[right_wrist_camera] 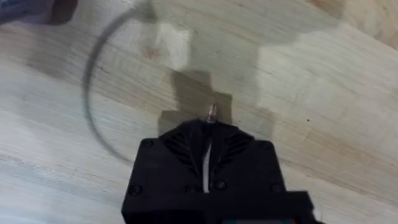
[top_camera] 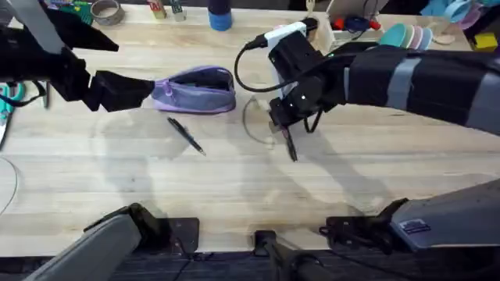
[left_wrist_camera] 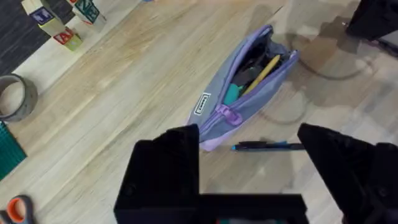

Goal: Unzip the bag, pick up the pens from the table one at a time and place them inside, then zip the bag closed.

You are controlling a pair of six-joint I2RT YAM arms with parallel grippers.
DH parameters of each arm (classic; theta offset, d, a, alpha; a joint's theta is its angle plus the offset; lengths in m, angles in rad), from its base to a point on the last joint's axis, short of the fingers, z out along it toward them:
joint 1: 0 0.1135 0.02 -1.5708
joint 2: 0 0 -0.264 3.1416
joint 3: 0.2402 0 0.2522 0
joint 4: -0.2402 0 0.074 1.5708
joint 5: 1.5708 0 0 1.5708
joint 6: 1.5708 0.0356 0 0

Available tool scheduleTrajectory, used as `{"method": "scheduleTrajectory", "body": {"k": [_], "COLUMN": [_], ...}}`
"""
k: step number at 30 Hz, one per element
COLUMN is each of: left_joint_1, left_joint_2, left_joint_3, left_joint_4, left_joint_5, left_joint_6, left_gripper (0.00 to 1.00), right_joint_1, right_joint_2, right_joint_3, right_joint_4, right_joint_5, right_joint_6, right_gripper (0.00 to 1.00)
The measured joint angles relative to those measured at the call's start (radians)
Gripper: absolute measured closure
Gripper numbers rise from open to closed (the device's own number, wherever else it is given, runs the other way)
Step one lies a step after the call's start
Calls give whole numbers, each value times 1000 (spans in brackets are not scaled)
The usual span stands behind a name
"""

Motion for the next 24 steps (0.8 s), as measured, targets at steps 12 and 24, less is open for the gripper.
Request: {"method": "scheduleTrajectory", "body": {"k": [12,24], "left_joint_1": [0,0], "left_joint_2": [0,0], "left_joint_3": [0,0], "left_joint_4": [0,0], "left_joint_5": [-1,-3], "left_joint_6": [0,0], "left_gripper": [8,8], "right_joint_1": [8,8], "right_joint_2": [2,-9], "right_joint_3": [260,352], "right_joint_4": [6,300], "right_joint_5": [35,-156], "right_joint_6": [-96,-344], "right_gripper": [971,972]}}
